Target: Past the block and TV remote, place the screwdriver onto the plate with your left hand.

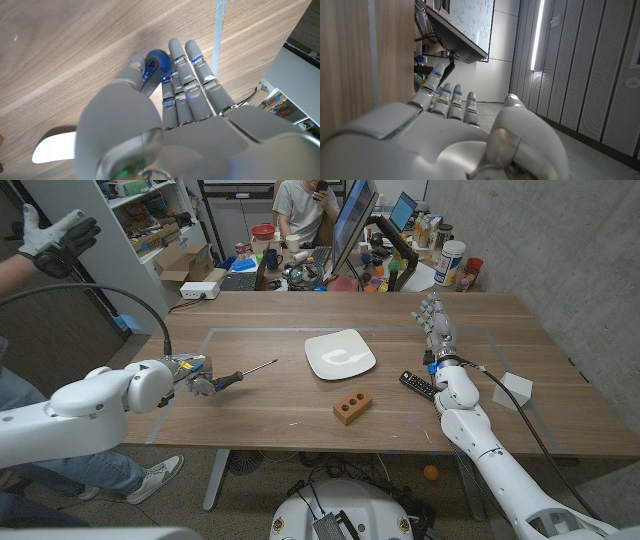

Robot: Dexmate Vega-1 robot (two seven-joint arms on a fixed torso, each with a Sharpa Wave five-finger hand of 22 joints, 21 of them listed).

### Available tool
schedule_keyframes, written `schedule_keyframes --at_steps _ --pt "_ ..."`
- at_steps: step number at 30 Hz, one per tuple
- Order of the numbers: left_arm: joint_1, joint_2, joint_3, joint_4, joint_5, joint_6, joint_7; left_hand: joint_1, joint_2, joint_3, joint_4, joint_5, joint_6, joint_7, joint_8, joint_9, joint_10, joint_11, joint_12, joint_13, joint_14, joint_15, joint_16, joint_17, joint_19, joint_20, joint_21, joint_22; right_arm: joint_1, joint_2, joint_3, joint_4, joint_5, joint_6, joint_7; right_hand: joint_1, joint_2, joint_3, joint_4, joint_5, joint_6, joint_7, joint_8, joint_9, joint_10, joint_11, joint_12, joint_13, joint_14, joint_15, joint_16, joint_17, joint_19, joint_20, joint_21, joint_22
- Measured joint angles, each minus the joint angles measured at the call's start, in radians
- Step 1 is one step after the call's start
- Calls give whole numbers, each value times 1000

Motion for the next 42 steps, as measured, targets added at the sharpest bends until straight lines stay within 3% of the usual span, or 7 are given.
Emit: schedule_keyframes --at_steps 6,13,21,28,35,42 --pt "9 14 -30 27 -29 -79 17 -1 1 -2 2 -1 0 0 0 0 -5 -5 -5 3 -7 4 -4 0 -11 -3 -4 0 4 0 0 0 -1 0 -2 0 0 -4 -4 0 0 0 0 0 0 0 0 0 0 0 0 -1 0 0 -4 0" --pt "2 22 -55 87 -32 -172 24 -1 1 -6 6 -5 0 0 0 -1 -11 -11 -5 10 -3 1 -8 -2 -43 -28 -15 0 11 1 -1 6 -3 0 -5 0 0 -4 -4 0 0 0 0 0 0 0 0 0 0 0 0 -1 4 4 -7 0" --pt "-58 24 -17 157 -2 -297 49 -8 8 -10 10 -9 0 0 0 -2 -18 -18 -12 15 -2 0 -15 -1 -55 -40 -15 0 19 1 0 10 -6 0 -9 0 0 -4 -4 0 0 0 0 0 5 5 0 0 4 -4 0 0 4 4 -11 0" --pt "-170 -8 73 224 60 -425 68 -9 9 -11 11 -9 0 0 0 -7 -18 -18 -13 16 4 -7 -15 0 -53 -46 -15 0 23 -1 4 10 -7 0 -12 -6 5 -1 -7 0 0 0 0 0 5 5 -9 0 4 -4 0 0 8 -1 -15 0" --pt "-329 -89 188 292 164 -540 48 -12 12 -15 15 -15 0 0 0 -8 -18 -18 -20 20 10 -13 -15 0 -51 -55 -15 0 23 -3 9 10 -6 1 -14 -11 0 -1 -7 0 4 -4 0 0 5 5 -9 0 4 -4 0 0 9 -2 -19 0" --pt "-437 -164 260 342 274 -636 15 -14 14 -15 15 -17 0 0 0 -8 -18 -18 -20 20 11 -14 -15 1 -53 -57 -15 0 17 -5 17 5 -3 3 -17 -11 0 -1 -7 0 4 -4 0 0 5 5 -9 0 4 -4 0 -5 9 -2 -19 0"
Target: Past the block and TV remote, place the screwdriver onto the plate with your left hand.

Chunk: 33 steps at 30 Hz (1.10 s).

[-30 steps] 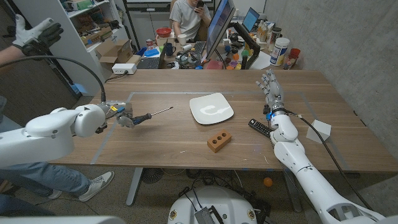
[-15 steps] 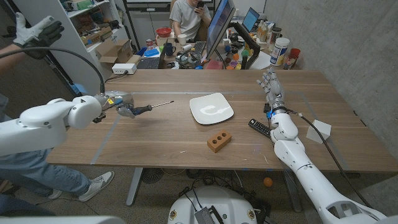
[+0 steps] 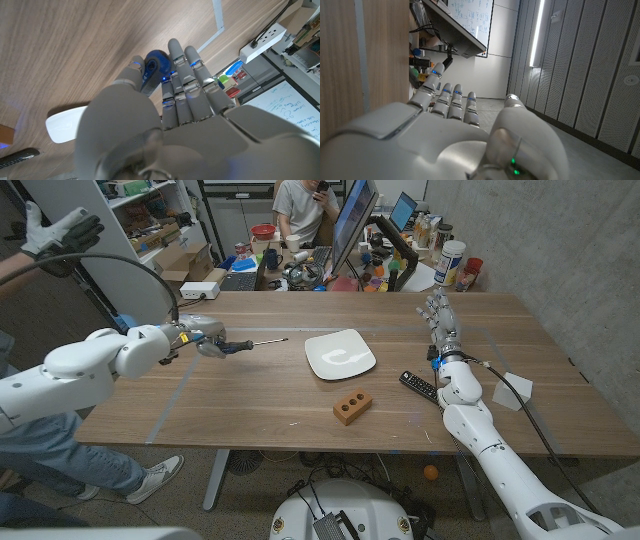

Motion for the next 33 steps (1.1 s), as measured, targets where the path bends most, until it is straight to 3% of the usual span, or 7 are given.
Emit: schedule_keyframes --at_steps 28,33 --pt "-279 -283 179 177 215 -190 -14 -1 1 -4 4 1 0 0 0 -5 0 0 -7 12 10 -10 9 13 0 -14 0 2 -26 0 17 -20 2 18 -18 0 0 0 0 0 6 2 0 0 0 0 -8 0 0 0 -8 0 5 -5 -15 0" --pt "-329 -329 215 215 254 -261 -7 -1 1 -4 4 1 0 0 0 -5 0 0 -7 13 10 -10 9 13 -17 -12 -8 2 -25 6 17 -9 3 24 -18 0 0 -4 -4 0 6 2 0 0 0 0 -8 0 0 0 -8 0 5 -5 -15 0"
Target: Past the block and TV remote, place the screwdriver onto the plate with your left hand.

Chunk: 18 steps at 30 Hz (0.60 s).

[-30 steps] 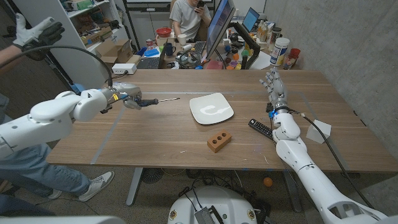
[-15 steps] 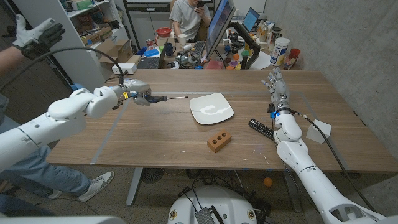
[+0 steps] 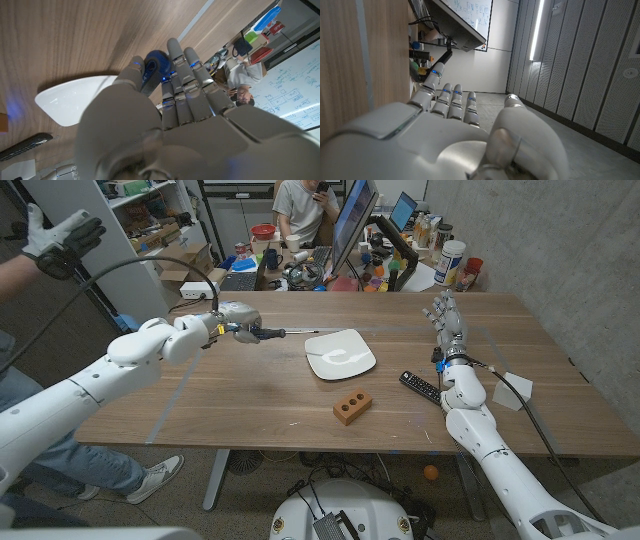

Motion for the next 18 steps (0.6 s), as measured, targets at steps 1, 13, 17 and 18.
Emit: schedule_keyframes --at_steps 1,13,17,18 --pt "-6 -5 4 4 6 -9 0 0 0 -3 3 0 0 0 0 0 0 0 0 0 0 0 0 0 0 0 0 0 1 1 0 2 0 1 0 0 0 0 0 0 0 0 0 0 0 0 -2 0 0 0 0 0 0 0 -4 0" --pt "-106 -81 71 62 68 -102 -19 0 0 -4 4 -1 0 0 0 -5 0 0 -8 6 0 0 0 0 -3 -3 0 0 13 9 0 25 7 12 10 0 0 0 0 0 0 0 0 0 0 0 -4 0 0 0 0 -5 0 0 -7 0" --pt "-137 -103 89 79 88 -124 -28 0 0 -4 4 -3 0 0 0 -5 0 0 -8 6 -1 1 0 0 -3 -3 0 0 15 11 2 31 9 16 13 0 0 0 0 0 0 0 0 0 0 0 -4 0 0 0 0 -5 0 0 -9 0" --pt "-139 -105 91 80 93 -128 -31 0 0 -4 4 -3 0 0 0 -5 0 0 -8 6 -1 1 0 0 -3 -3 0 0 15 11 2 32 9 17 13 0 0 0 0 0 0 0 0 0 0 0 -4 0 0 0 0 -5 0 0 -14 0"
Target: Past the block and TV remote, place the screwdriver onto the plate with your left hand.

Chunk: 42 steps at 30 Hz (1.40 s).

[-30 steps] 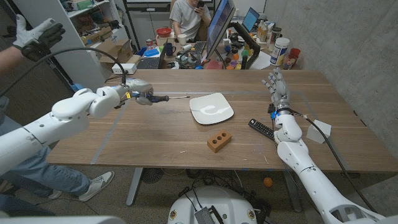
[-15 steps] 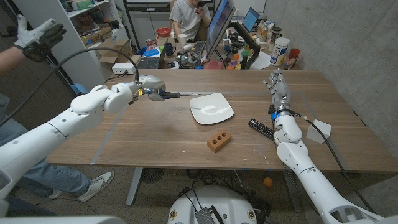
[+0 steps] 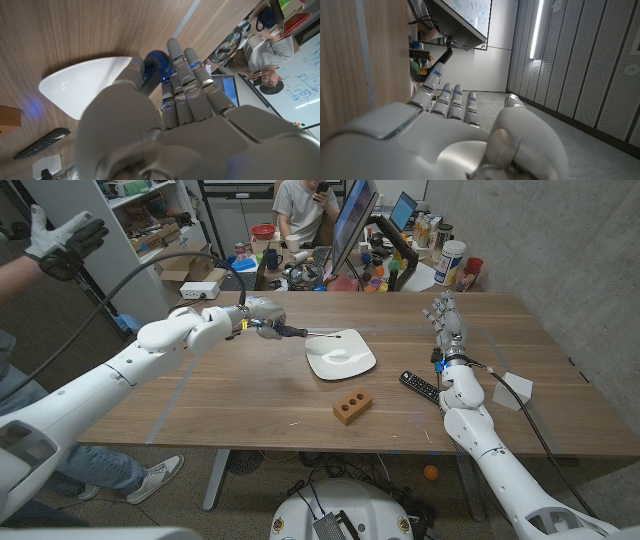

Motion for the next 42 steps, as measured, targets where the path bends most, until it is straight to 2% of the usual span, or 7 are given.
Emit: schedule_keyframes --at_steps 12,19,42 --pt "-79 -66 68 56 89 -60 -19 0 0 0 0 3 0 0 0 1 0 0 0 3 -1 1 0 0 0 0 0 0 5 4 4 16 7 7 6 -4 4 4 -4 0 0 0 0 0 5 -5 -4 0 0 0 0 0 4 -4 -4 0" --pt "-120 -122 112 100 116 -86 -16 0 0 0 0 3 0 0 0 -2 0 0 -8 3 -1 1 0 0 0 0 0 0 5 6 6 22 8 10 8 -4 3 4 -4 0 0 0 0 0 11 0 -4 0 0 0 0 0 4 -4 -8 0" --pt "-168 -190 180 188 149 -123 6 0 0 -1 1 3 0 0 0 -4 0 0 -15 12 1 -1 -5 0 -4 4 0 0 3 6 12 52 9 18 11 -8 0 3 -5 0 0 0 0 0 10 0 -4 2 0 0 0 0 13 -2 -19 0"
